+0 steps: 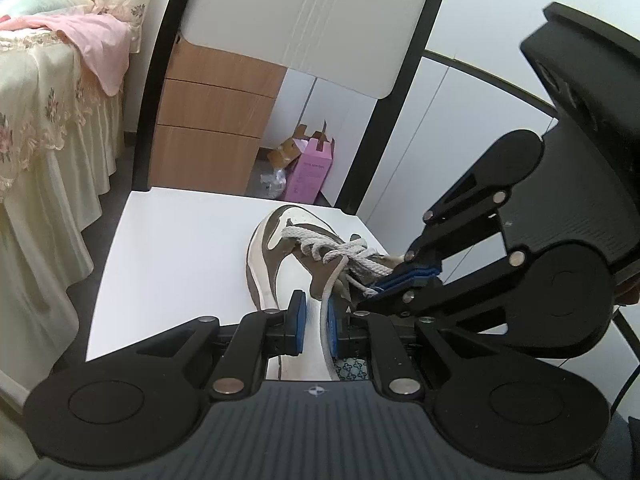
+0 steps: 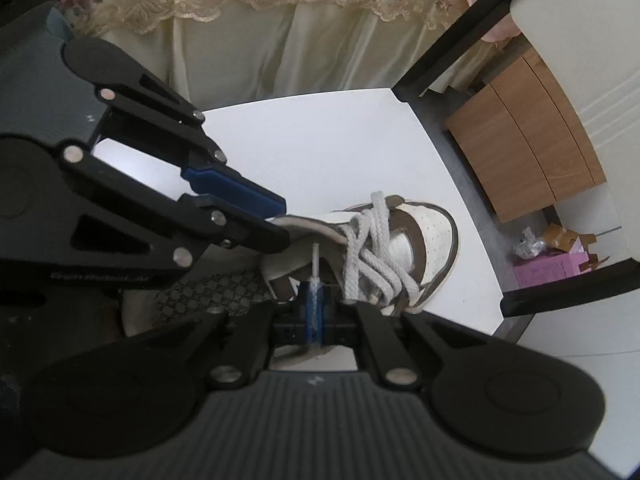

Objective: Lace up shoes with both hands

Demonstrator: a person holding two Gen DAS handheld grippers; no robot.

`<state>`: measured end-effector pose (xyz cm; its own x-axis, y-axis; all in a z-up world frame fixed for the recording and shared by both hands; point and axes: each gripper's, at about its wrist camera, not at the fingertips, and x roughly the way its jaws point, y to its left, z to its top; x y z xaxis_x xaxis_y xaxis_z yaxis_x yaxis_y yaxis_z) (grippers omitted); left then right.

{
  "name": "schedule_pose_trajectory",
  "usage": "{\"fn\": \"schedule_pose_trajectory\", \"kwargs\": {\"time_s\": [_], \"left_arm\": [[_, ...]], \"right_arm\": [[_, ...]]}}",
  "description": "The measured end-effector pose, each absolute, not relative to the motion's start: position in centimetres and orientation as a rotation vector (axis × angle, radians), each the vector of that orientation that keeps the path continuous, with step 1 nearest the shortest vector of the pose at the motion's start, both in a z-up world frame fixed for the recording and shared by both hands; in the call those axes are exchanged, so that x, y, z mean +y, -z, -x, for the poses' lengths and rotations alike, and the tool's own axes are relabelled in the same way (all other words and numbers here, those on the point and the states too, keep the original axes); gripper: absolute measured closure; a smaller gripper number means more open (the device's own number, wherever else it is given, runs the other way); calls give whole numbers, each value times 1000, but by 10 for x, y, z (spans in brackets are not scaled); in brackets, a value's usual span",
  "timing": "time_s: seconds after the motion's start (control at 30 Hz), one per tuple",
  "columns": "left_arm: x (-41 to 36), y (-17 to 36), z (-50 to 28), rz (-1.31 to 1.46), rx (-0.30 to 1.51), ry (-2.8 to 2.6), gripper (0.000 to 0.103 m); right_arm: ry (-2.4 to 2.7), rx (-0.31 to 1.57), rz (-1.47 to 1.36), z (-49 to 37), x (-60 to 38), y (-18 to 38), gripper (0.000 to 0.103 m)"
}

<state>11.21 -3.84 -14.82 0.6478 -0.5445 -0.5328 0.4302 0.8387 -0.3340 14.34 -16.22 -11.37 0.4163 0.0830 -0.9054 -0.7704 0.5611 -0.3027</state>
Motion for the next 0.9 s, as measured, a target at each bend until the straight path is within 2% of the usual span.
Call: {"fn": "schedule_pose_trajectory", "kwargs": {"time_s": [0.33, 0.67, 0.77, 0.83, 0.9], "left_arm": [[-41, 145, -115, 121, 666, 578, 89], [-36, 144, -118, 121, 686, 609, 89], [-32, 142, -117, 132, 694, 613, 83], [-27, 140, -117, 145, 696, 603, 68], [-21, 138, -118, 175, 692, 598, 61]], "right_arm": [[-625, 987, 816, -148, -155, 116, 100], [-596, 987, 661, -161, -163, 109, 100], [-611, 997, 638, -162, -165, 108, 100], [-621, 1005, 627, -160, -166, 108, 100], [-638, 1016, 613, -160, -166, 109, 100]]}}
